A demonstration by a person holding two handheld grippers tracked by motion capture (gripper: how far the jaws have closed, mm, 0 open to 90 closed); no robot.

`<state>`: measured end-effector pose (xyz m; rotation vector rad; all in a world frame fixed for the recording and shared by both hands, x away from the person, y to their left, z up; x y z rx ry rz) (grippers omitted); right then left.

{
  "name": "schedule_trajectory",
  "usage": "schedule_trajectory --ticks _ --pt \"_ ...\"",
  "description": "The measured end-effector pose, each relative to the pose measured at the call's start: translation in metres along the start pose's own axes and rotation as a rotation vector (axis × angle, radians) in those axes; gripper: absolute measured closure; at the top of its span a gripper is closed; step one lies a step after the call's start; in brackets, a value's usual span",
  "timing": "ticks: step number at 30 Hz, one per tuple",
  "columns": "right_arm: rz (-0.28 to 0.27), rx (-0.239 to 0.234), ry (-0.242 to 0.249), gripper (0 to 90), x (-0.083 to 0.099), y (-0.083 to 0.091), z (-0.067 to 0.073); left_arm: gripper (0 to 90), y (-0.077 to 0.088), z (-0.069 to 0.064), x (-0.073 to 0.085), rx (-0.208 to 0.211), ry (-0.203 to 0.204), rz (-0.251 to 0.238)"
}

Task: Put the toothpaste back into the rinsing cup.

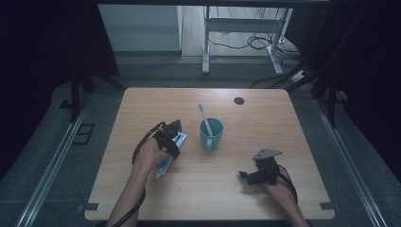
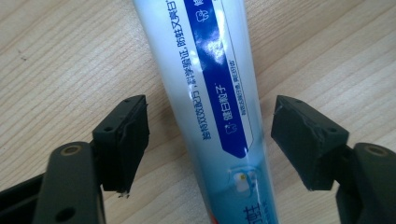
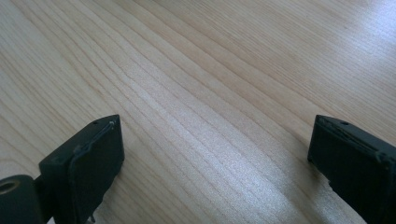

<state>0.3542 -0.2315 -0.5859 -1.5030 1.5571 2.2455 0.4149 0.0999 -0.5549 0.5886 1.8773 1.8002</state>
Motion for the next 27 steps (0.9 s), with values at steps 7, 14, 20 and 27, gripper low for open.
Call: schedule_trajectory --ticks 7,14,20,27 --pt "0.0 0.0 0.0 3.3 0.0 0.0 0.0 36.2 -0.0052 -0.0012 -0.0009 0.009 0.022 0.025" --pt "0.0 0.0 0.0 3.3 0.0 0.0 0.0 43.2 -0.0078 -0.0018 -0.0016 0.015 0.038 0.027" --pt "0.0 0.0 0.0 3.3 0.0 0.0 0.0 45.3 -0.0073 -0.0026 -0.0024 0.014 0.048 0.039" --pt "0.0 0.0 0.0 3.3 0.0 0.0 0.0 53.7 -0.0059 -0.0049 -0.0025 0.012 0.03 0.037"
Point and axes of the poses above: each handheld gripper's, and its own axes: y roughly backward along the jaws, x roughly out of its underside, z roughly to its left, the point moved 6 cm from there along -y, roughly forward along the jaws, and after that the axes turned 3 degrees about -y, right-handed, at the moved point
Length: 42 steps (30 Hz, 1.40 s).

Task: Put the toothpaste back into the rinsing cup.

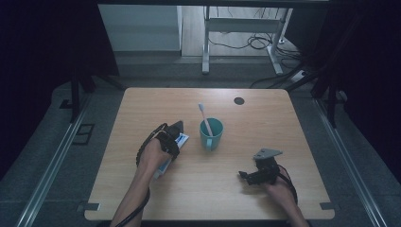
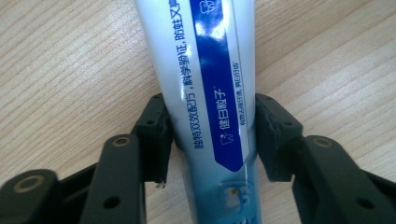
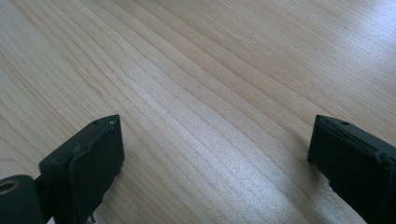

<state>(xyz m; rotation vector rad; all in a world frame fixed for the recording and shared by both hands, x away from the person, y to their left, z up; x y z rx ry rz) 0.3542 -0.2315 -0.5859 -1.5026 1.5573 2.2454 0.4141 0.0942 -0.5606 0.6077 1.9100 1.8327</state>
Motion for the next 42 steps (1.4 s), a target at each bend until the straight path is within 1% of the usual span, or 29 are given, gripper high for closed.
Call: schedule_trajectory --ticks 1,2,3,7,11,17,20,23,25,27,28,30,33,37,39,42 --pt "0.0 0.0 0.0 3.3 0.0 0.0 0.0 55.3 0.001 0.0 0.0 0.005 -0.003 0.0" --pt "0.0 0.0 0.0 3.4 0.0 0.0 0.0 60.3 0.002 0.0 0.001 0.008 -0.006 -0.004" --pt "0.0 0.0 0.0 3.4 0.0 0.0 0.0 60.3 0.003 0.0 0.001 0.011 -0.009 -0.006" --pt "0.0 0.0 0.0 3.3 0.0 0.0 0.0 67.9 0.006 0.001 0.002 0.021 -0.02 -0.019" --pt "0.0 0.0 0.0 3.3 0.0 0.0 0.0 69.7 0.007 0.002 0.004 0.03 -0.03 -0.032" --pt "0.0 0.0 0.0 3.3 0.0 0.0 0.0 71.2 0.008 0.003 0.006 0.071 -0.039 -0.05" --pt "0.0 0.0 0.0 3.3 0.0 0.0 0.0 71.6 0.008 0.002 0.007 0.077 -0.046 -0.061" --pt "0.0 0.0 0.0 3.3 0.0 0.0 0.0 71.7 0.009 0.001 0.007 0.084 -0.065 -0.07" --pt "0.0 0.0 0.0 3.3 0.0 0.0 0.0 71.8 0.01 0.001 0.007 0.085 -0.067 -0.087" --pt "0.0 0.0 0.0 3.3 0.0 0.0 0.0 71.8 0.012 0.001 0.007 0.083 -0.079 -0.097" --pt "0.0 0.0 0.0 3.3 0.0 0.0 0.0 71.9 0.013 0.0 0.007 0.082 -0.075 -0.107" --pt "0.0 0.0 0.0 3.3 0.0 0.0 0.0 71.9 0.017 0.0 0.008 0.075 -0.091 -0.116" --pt "0.001 0.001 0.0 3.3 0.0 0.0 0.0 72.0 0.022 -0.002 0.008 0.066 -0.097 -0.138" --pt "0.001 0.002 0.001 3.3 0.0 0.0 0.0 72.0 0.028 -0.004 0.009 0.064 -0.108 -0.167" --pt "0.001 0.002 0.001 3.3 0.0 0.0 0.0 72.0 0.03 -0.006 0.009 0.062 -0.107 -0.187" --pt "0.001 0.002 0.001 3.3 0.0 0.0 0.0 72.0 0.033 -0.007 0.009 0.06 -0.123 -0.207"
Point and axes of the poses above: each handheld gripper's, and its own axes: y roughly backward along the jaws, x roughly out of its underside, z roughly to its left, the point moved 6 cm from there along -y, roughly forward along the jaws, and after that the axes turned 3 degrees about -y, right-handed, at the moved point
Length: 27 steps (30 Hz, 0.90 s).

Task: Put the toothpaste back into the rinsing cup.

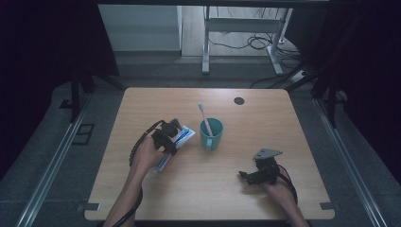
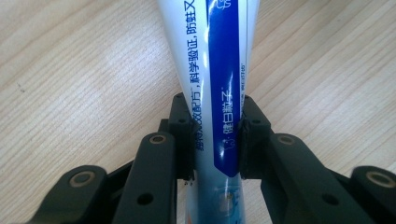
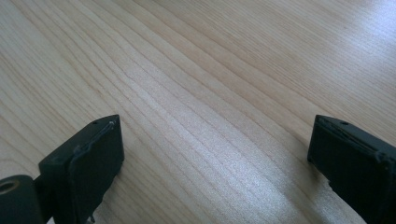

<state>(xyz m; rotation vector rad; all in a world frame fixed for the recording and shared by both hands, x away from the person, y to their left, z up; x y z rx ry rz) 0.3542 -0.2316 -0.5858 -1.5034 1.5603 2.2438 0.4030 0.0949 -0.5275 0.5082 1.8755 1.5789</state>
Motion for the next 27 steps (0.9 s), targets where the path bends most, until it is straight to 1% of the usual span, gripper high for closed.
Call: schedule_trajectory --ticks 9,13,14,15,17,18,25,26,27 --pt "0.0 0.001 0.0 3.4 0.0 0.0 0.0 72.0 0.008 -0.003 0.001 -0.005 -0.018 -0.064" --pt "-0.002 0.001 -0.001 3.4 0.0 0.0 0.0 72.1 0.013 -0.004 0.002 0.002 -0.027 -0.093" --pt "-0.002 0.001 -0.001 3.4 0.0 0.0 0.0 72.1 0.013 -0.004 0.002 0.002 -0.028 -0.1" --pt "-0.001 0.001 -0.001 3.4 0.0 0.0 0.0 72.2 0.015 -0.004 0.003 0.004 -0.026 -0.117" --pt "-0.001 0.002 -0.001 3.4 0.0 0.0 0.0 72.1 0.017 -0.004 0.003 0.004 -0.03 -0.127" --pt "-0.001 0.002 -0.001 3.4 0.0 0.0 0.0 72.2 0.018 -0.005 0.004 0.002 -0.023 -0.138" --pt "-0.001 0.002 0.0 3.4 0.0 0.0 0.0 72.2 0.025 -0.006 0.006 0.024 -0.032 -0.199" --pt "-0.001 0.002 0.001 3.4 0.0 0.0 0.0 72.3 0.027 -0.006 0.007 0.025 -0.042 -0.204" --pt "-0.001 0.002 0.001 3.4 0.0 0.0 0.0 72.3 0.028 -0.008 0.007 0.029 -0.039 -0.216"
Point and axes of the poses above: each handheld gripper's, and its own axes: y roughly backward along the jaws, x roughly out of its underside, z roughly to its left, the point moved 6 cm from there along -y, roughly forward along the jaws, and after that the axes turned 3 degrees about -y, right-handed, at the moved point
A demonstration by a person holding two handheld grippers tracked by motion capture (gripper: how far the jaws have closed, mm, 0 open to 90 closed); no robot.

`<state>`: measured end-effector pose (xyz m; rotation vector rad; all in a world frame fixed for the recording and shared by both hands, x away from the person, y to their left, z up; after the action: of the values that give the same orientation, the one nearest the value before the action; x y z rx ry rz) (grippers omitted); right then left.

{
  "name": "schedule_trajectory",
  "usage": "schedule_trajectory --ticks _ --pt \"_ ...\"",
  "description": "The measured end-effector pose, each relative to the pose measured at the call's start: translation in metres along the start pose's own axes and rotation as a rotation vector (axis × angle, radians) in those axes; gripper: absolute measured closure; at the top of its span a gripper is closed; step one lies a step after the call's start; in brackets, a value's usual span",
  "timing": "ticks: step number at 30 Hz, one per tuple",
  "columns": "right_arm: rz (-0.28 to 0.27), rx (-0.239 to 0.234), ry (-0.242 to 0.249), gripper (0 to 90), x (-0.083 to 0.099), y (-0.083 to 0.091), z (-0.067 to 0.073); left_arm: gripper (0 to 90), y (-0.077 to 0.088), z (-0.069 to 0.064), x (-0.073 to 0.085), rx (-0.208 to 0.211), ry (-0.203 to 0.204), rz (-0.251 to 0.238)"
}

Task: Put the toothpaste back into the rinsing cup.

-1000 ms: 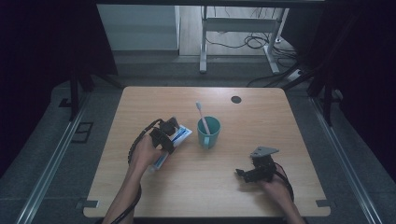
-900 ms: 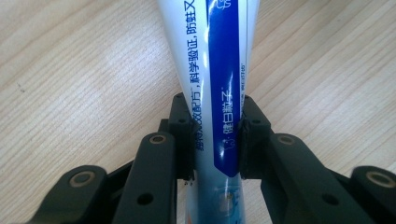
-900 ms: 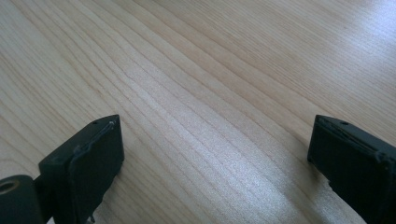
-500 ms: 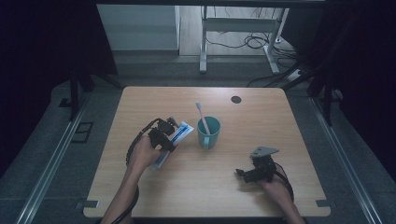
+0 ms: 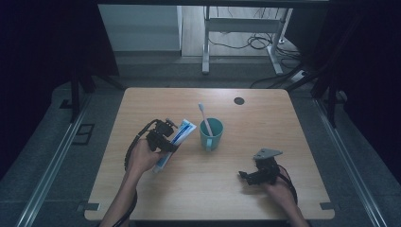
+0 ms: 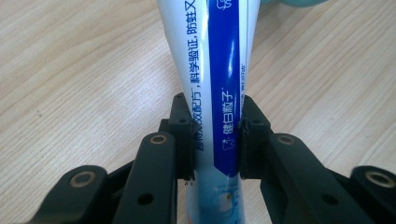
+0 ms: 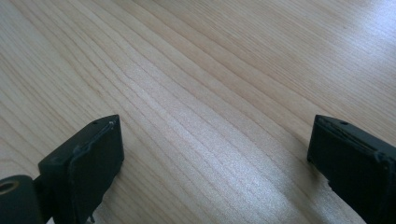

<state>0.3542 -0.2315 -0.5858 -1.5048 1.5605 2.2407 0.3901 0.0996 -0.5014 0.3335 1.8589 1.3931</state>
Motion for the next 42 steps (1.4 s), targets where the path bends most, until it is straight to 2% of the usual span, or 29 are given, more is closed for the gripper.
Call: schedule_trajectory --ticks 4,12,26,42 --pt "0.0 0.0 -0.001 3.4 0.0 0.0 0.0 72.3 0.005 -0.003 0.0 0.006 -0.02 -0.034" --pt "0.0 0.0 -0.001 3.4 0.0 0.0 0.0 72.4 0.011 -0.005 -0.001 0.01 -0.033 -0.1" --pt "0.0 0.0 -0.002 3.4 0.0 0.0 0.0 72.5 0.026 -0.01 -0.01 0.04 -0.041 -0.265" --pt "0.0 0.0 -0.001 3.4 0.0 0.0 0.0 72.5 0.029 -0.018 -0.029 0.058 -0.047 -0.366"
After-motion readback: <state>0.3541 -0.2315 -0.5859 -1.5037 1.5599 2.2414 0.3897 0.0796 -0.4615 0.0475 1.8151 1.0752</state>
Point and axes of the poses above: each handheld gripper's, and its own axes: y roughly backward along the jaws, x roughly out of its underside, z roughly to its left, the point moved 6 cm from there along -y, roughly forward along the jaws, and after that the axes turned 3 degrees about -y, right-handed, at the moved point
